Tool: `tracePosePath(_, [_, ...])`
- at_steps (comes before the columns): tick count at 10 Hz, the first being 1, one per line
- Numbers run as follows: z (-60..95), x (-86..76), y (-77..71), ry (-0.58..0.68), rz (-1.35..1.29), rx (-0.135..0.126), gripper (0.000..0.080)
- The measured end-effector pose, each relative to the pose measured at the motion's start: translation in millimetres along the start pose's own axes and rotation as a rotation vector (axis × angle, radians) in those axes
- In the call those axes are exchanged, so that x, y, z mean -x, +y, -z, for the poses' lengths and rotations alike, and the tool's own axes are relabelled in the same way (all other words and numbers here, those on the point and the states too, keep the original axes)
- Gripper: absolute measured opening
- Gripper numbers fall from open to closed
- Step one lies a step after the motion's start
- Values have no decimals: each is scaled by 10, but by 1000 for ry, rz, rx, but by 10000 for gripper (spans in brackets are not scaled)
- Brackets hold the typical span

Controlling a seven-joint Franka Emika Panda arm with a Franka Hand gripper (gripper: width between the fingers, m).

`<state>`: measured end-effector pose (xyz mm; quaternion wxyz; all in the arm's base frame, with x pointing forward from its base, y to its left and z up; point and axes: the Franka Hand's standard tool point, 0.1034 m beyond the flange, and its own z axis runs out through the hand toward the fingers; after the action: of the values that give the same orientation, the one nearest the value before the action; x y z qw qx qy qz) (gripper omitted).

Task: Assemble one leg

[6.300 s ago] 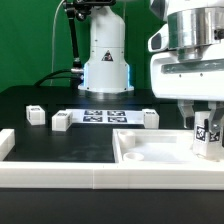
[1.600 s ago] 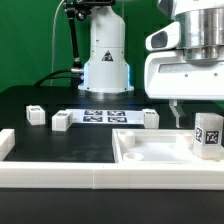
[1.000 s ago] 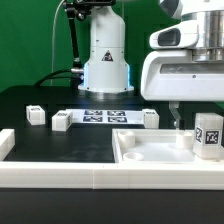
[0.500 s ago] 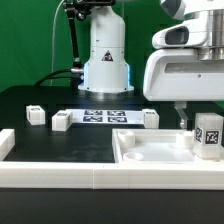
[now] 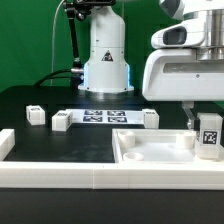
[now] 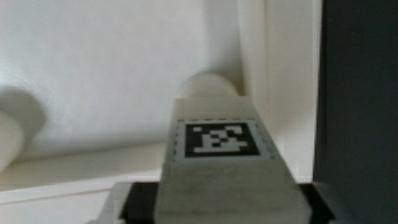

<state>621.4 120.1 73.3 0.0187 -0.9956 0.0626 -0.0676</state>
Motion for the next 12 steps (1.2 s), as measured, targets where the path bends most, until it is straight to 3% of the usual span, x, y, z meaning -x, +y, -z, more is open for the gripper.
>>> tracePosePath(9, [-22,29,9,1,-1136,-38,294])
tracePosePath(12, [-23,34,12,-20,-1246,-42,294])
